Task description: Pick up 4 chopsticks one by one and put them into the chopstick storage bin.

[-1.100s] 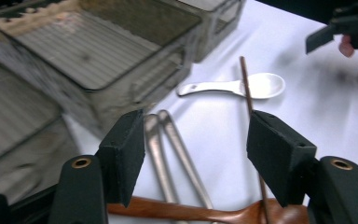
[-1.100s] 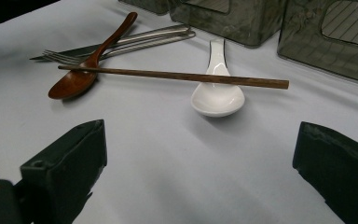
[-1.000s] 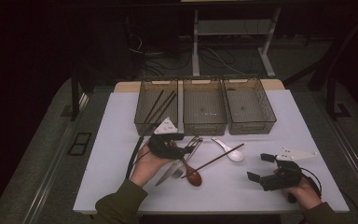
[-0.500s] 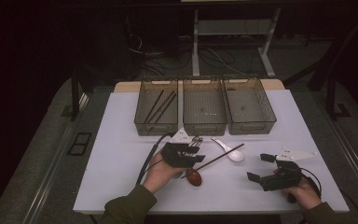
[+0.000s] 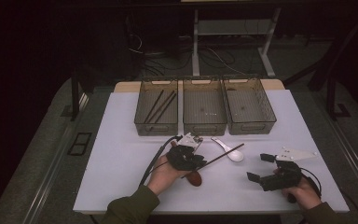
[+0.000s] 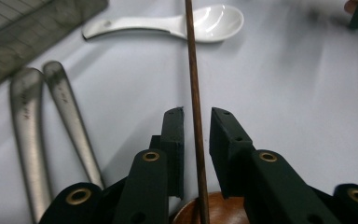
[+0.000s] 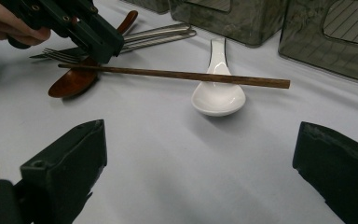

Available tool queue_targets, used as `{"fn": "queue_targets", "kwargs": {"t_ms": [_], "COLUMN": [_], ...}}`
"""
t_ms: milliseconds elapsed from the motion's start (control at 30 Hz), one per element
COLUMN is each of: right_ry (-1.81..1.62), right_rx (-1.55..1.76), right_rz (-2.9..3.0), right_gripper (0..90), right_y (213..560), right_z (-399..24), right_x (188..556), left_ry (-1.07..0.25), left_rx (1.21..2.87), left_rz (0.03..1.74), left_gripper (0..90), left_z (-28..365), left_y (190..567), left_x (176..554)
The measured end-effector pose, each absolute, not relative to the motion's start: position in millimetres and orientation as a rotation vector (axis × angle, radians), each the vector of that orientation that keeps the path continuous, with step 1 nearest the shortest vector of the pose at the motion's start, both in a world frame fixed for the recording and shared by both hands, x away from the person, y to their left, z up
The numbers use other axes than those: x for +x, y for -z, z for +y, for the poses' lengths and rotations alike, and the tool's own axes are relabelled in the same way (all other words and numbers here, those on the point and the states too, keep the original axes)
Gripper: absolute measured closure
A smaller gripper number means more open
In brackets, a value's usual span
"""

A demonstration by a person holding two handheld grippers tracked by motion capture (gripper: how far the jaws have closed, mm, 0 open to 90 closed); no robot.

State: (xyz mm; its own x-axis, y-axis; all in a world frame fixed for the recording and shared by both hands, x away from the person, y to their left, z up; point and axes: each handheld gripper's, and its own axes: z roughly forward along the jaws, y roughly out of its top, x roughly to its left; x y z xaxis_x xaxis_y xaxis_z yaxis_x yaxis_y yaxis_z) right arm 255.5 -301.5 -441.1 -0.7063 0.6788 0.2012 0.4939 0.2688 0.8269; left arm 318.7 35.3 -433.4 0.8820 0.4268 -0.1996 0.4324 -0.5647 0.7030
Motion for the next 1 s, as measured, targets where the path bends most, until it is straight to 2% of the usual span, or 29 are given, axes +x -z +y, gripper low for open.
{"fn": "queue_targets", "kwargs": {"t_ms": [400, 700, 1000], "right_ry": [-1.414, -1.413, -1.414], "right_rx": [1.099, 1.098, 1.101], "right_rz": [2.341, 2.342, 2.339], "right_gripper": [2.6, 2.6, 2.6], "right_y": [441.1, 441.2, 441.0], "right_z": [-301.6, -301.8, -302.0], "right_x": [255.6, 255.9, 255.9], "left_ry": [0.030, 0.034, 0.025], "left_rx": [2.299, 2.328, 2.325], "left_rz": [0.607, 0.604, 0.620], "left_gripper": [76.5, 82.6, 83.8], "left_z": [29.9, 29.3, 30.3], "left_y": [441.2, 442.5, 440.7], "left_x": [319.5, 319.3, 319.3]}}
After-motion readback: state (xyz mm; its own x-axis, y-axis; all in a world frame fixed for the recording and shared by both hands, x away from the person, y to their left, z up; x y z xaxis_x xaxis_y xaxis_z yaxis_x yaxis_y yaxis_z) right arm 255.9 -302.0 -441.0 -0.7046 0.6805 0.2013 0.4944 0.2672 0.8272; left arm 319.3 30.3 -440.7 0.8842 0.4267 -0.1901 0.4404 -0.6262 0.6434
